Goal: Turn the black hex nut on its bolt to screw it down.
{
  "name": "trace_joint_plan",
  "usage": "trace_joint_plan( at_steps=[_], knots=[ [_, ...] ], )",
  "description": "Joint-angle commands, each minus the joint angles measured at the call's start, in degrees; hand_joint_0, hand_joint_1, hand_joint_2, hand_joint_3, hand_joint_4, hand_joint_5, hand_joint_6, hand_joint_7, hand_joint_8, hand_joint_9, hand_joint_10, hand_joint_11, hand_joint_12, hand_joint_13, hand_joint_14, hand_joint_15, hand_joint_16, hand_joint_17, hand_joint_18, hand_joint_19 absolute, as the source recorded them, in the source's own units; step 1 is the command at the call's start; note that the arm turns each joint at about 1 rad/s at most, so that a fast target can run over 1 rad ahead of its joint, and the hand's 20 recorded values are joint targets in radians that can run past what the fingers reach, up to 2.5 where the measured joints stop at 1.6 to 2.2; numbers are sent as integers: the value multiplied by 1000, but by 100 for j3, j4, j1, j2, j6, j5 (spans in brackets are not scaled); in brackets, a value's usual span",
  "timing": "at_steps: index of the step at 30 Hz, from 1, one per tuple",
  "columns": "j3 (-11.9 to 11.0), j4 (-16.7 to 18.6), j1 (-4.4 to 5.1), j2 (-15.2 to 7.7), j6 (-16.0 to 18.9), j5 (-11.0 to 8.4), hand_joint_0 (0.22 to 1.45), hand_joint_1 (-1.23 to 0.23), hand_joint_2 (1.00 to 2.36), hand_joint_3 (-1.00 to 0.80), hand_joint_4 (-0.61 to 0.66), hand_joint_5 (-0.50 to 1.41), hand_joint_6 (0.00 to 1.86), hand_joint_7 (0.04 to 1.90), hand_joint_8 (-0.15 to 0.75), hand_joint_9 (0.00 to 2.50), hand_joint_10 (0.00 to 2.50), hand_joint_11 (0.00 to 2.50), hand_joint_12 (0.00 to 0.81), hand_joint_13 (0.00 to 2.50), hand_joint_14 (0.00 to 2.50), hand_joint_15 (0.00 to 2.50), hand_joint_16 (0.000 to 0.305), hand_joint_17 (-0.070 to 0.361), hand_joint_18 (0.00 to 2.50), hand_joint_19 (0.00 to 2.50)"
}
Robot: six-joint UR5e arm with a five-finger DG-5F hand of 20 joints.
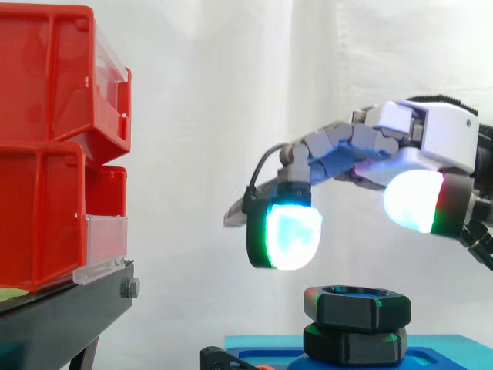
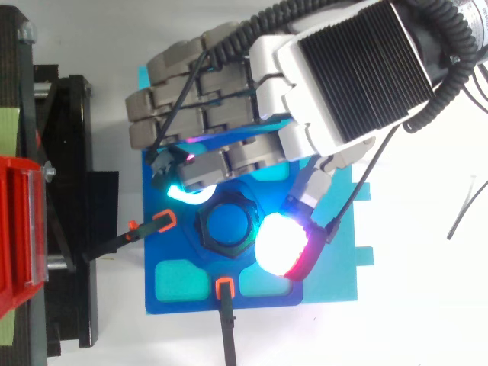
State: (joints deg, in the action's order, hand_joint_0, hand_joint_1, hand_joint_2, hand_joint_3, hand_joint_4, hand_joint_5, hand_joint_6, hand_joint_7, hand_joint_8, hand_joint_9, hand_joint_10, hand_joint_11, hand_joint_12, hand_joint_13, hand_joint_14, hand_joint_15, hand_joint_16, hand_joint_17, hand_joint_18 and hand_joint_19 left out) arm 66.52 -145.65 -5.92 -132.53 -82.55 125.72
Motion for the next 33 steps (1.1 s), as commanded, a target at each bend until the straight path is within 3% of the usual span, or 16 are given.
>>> trace_joint_plan(
  at_steps=[1,4,11,18,22,27,33],
  knots=[
    [-51,19,65,0,20,-12,449,-235,1000,-500,277,-94,614,1152,328,667,5,202,387,632,8,248,58,131,603,345],
    [-51,72,126,0,11,-56,457,-237,1000,-500,272,-92,598,1175,325,667,5,198,381,628,8,247,58,129,596,349],
    [-51,221,372,-53,-16,-329,462,-241,1000,-500,277,-90,587,1189,322,669,6,197,376,623,8,252,57,128,592,351],
    [-51,186,513,-71,-33,-592,467,-242,1000,-500,267,-88,575,1209,321,665,6,199,375,621,8,249,56,126,592,351],
    [-43,168,566,-71,-42,-619,468,-241,1000,-500,263,-88,573,1215,322,667,6,197,373,620,8,253,56,125,592,352],
    [-43,212,609,-282,-33,-671,468,-241,1000,-500,264,-88,572,1207,320,670,5,194,371,618,8,257,55,125,591,344],
    [-43,247,636,-282,-33,-733,469,-242,1000,-500,263,-88,588,1208,324,668,6,196,369,620,8,247,55,124,591,344]
  ],
)
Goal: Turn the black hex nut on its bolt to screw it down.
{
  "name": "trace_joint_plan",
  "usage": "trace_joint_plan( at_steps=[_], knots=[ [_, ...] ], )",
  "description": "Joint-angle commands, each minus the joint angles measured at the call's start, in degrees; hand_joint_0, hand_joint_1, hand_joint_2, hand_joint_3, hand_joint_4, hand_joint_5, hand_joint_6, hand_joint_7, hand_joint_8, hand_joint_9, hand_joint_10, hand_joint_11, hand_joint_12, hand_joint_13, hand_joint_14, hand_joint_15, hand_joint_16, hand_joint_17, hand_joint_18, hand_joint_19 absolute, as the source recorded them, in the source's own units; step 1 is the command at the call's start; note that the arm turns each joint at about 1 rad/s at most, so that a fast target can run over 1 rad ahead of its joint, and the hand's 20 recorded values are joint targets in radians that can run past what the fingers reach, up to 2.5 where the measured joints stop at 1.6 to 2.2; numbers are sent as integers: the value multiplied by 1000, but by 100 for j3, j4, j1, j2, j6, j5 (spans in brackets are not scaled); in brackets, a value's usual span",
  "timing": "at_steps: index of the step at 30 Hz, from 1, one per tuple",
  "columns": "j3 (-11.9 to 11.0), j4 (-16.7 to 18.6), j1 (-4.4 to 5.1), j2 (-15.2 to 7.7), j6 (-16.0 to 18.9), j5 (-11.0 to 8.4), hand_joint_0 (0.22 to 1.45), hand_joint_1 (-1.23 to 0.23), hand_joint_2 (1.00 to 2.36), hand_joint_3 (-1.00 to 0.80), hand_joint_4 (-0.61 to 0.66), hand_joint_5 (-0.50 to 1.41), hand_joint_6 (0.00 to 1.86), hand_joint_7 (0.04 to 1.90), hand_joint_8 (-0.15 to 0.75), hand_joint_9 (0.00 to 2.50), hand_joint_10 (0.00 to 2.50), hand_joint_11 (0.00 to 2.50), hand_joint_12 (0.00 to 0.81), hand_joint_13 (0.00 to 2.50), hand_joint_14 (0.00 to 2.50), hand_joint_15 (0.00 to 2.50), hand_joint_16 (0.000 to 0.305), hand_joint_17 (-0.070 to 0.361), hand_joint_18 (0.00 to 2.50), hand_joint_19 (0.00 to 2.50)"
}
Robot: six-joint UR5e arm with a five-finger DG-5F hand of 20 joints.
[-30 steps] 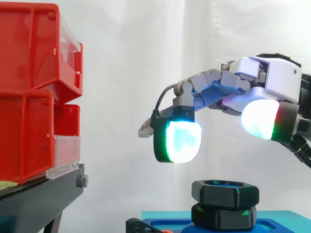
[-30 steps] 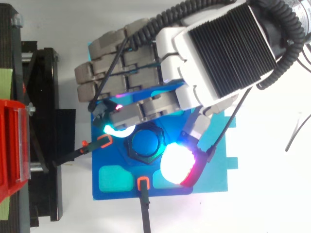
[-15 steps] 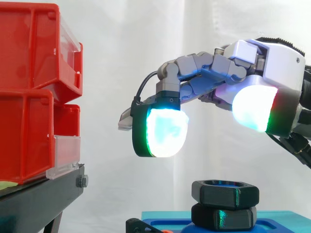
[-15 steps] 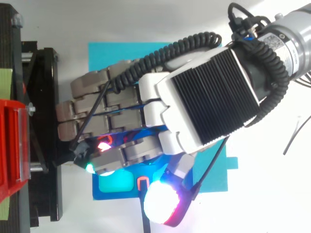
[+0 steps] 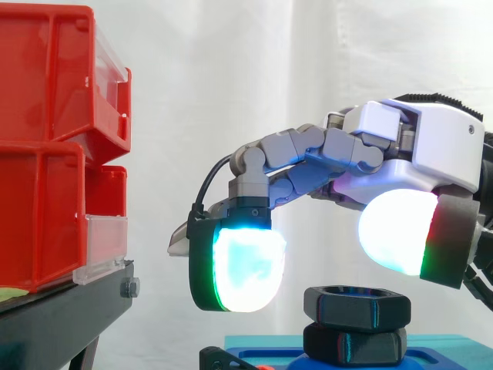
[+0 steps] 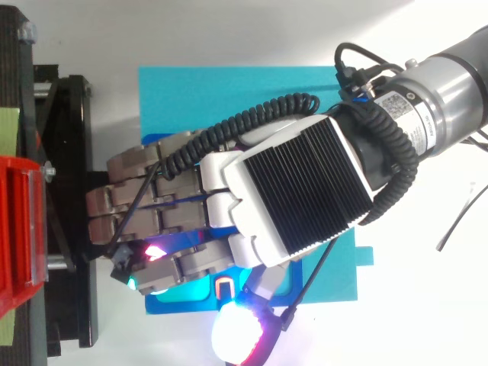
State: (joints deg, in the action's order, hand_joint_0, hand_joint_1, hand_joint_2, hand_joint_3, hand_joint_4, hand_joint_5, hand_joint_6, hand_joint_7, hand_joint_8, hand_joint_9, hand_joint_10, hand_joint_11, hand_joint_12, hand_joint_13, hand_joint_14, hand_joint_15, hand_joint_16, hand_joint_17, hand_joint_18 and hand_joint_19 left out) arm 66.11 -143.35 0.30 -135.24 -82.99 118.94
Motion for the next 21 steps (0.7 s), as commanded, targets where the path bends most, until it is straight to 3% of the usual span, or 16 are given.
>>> trace_joint_plan(
  at_steps=[1,8,17,21],
  knots=[
    [-1,18,13,-11,2,-64,469,-243,1000,-500,255,-90,602,1193,322,669,7,197,370,621,8,251,55,123,592,344],
    [7,-87,31,-11,-7,-82,473,-247,1000,-500,232,-106,714,1069,321,673,5,200,367,625,9,252,54,122,592,345],
    [7,-96,57,-11,-7,-82,475,-250,1000,-500,221,-116,757,1038,323,678,5,208,365,623,8,253,54,121,592,347],
    [-1,-96,5,-11,2,-38,476,-253,1000,-500,226,-119,764,1033,322,679,5,207,364,626,8,250,54,121,596,345]
  ],
)
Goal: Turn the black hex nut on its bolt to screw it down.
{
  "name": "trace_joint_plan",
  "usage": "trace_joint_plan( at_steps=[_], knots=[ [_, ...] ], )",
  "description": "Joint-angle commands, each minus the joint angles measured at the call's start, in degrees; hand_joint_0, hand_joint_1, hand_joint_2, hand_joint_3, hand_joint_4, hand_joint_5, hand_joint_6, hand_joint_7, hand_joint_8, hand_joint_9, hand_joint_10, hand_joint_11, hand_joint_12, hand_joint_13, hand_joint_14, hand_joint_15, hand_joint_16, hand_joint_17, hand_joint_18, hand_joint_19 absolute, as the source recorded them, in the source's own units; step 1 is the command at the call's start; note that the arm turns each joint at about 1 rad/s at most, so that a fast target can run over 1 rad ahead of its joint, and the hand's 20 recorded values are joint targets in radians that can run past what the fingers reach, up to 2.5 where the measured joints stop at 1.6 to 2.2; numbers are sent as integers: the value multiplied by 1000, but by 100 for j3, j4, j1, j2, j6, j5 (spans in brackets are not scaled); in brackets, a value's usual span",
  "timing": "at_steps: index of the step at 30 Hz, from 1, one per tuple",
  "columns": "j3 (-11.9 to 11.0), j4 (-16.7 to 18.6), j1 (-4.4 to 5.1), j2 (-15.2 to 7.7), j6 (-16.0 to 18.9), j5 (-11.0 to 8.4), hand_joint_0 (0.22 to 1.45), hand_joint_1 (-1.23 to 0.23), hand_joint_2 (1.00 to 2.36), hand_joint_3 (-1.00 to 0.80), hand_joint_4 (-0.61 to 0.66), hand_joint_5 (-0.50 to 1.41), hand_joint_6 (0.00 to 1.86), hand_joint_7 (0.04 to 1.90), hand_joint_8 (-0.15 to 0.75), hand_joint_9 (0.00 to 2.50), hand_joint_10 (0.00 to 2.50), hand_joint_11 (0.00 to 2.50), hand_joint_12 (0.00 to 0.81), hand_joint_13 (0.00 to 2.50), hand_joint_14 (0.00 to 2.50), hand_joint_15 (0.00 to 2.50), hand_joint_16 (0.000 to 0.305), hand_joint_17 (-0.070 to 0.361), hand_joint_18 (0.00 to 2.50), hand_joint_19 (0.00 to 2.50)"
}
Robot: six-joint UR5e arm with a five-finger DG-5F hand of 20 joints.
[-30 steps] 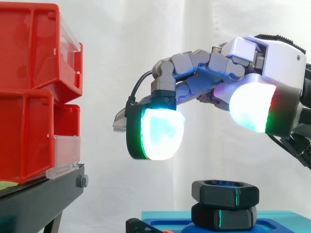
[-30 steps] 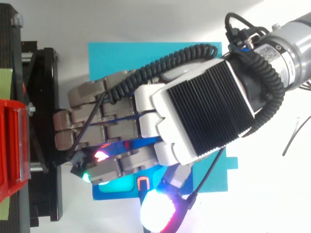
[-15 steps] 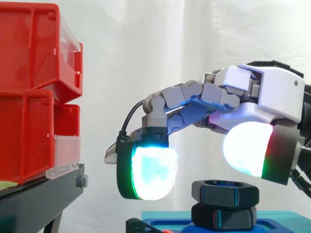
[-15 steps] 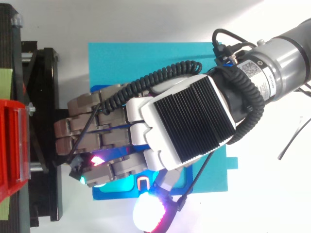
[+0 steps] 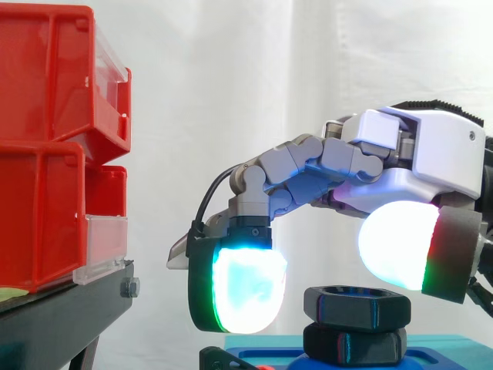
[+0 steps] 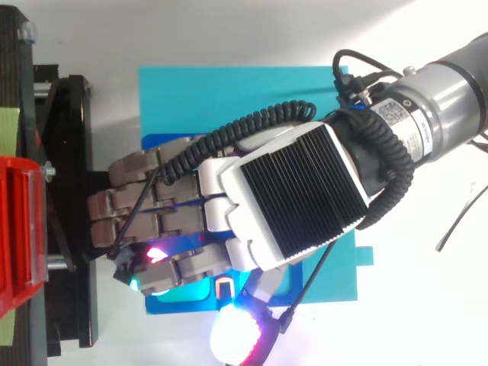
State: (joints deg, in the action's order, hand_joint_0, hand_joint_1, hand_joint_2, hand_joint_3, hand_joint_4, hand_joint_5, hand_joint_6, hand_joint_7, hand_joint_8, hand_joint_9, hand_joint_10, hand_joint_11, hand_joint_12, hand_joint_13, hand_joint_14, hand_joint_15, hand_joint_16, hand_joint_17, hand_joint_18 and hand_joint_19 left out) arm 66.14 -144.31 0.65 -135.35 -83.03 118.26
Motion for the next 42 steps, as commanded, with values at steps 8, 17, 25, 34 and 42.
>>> trace_joint_plan(
  at_steps=[8,17,25,34,42],
  knots=[
    [-4,-1,-74,0,6,153,477,-253,1000,-500,226,-122,770,1025,321,676,5,207,364,632,8,252,53,120,600,339],
    [-13,-1,-162,0,-3,329,477,-255,1000,-500,223,-122,774,1009,321,675,6,206,364,632,8,251,53,120,603,346],
    [-13,8,-302,0,-3,531,477,-256,1000,-500,224,-123,775,1014,322,678,6,219,363,633,8,251,53,120,605,345],
    [-13,-1,-434,0,-3,707,477,-257,1000,-500,225,-124,777,1010,322,678,6,218,365,635,8,252,53,119,606,345],
    [-13,26,-575,0,-3,857,477,-247,1000,-500,218,-124,777,999,321,678,6,220,363,635,10,255,53,119,607,327]
  ],
)
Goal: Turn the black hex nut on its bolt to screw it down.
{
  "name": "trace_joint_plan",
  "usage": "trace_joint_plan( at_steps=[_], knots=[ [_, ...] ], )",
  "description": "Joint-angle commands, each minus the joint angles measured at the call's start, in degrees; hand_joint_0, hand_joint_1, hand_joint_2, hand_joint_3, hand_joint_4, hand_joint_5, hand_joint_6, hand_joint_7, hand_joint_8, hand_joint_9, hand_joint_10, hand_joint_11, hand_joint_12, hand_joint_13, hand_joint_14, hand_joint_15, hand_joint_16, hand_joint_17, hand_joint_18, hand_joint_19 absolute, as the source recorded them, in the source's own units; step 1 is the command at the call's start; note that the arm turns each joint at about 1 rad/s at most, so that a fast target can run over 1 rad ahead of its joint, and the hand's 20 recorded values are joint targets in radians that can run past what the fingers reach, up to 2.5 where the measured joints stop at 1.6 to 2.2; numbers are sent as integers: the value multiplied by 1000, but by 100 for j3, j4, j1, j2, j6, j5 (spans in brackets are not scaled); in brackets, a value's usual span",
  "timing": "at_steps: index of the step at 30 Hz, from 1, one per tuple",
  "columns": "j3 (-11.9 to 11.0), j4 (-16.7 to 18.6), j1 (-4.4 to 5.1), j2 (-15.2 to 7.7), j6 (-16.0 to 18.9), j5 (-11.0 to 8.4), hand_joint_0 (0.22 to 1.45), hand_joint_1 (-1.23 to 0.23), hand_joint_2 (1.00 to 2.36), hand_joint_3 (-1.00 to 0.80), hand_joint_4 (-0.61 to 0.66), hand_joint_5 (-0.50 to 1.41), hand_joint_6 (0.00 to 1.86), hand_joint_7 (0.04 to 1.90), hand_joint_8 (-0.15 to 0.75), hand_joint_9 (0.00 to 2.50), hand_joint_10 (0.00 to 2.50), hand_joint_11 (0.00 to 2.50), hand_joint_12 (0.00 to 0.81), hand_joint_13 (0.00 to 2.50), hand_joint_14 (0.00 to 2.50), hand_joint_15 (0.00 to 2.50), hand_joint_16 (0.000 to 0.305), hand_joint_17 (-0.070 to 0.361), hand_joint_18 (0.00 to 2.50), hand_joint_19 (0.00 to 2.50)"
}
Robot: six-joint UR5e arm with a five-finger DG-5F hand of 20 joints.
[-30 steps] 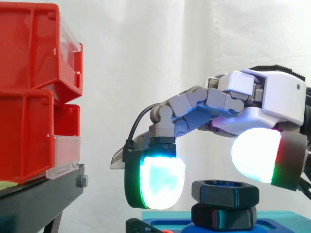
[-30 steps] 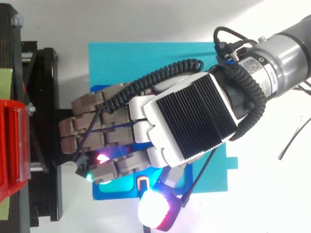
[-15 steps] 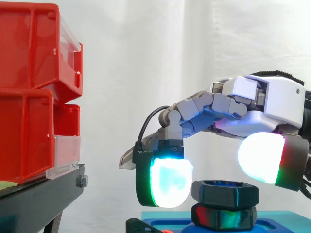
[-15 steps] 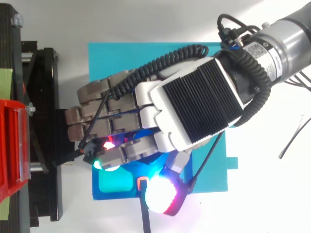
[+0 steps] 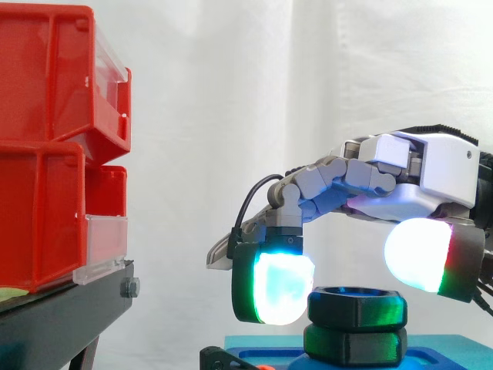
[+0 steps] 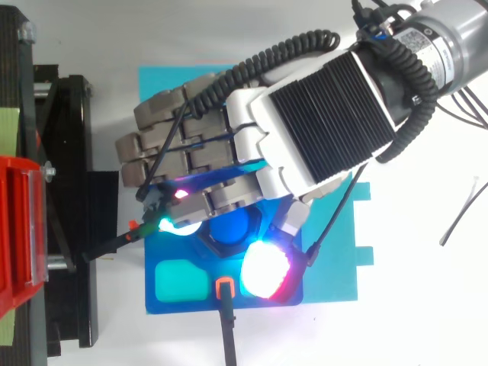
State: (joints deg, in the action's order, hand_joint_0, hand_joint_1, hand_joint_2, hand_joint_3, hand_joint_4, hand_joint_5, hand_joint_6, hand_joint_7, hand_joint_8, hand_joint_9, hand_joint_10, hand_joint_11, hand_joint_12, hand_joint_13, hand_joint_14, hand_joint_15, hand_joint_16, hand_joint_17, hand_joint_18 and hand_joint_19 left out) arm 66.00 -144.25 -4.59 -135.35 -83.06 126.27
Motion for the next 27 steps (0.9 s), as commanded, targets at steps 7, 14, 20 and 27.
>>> trace_joint_plan(
  at_steps=[7,14,20,27],
  knots=[
    [0,20,-182,0,0,205,477,-242,1000,-500,223,-124,777,999,319,675,6,215,365,637,8,262,53,120,606,335],
    [0,29,-296,0,9,319,477,-242,1000,-500,225,-124,776,1002,321,673,6,213,366,637,8,262,53,120,605,342],
    [-167,-6,-420,9,18,521,477,-241,1000,-500,230,-123,773,1000,321,673,6,209,367,638,8,262,53,120,606,343],
    [-448,-129,-384,0,44,574,476,-241,1000,-500,231,-122,770,992,320,671,5,206,366,639,8,258,54,121,607,342]
  ],
)
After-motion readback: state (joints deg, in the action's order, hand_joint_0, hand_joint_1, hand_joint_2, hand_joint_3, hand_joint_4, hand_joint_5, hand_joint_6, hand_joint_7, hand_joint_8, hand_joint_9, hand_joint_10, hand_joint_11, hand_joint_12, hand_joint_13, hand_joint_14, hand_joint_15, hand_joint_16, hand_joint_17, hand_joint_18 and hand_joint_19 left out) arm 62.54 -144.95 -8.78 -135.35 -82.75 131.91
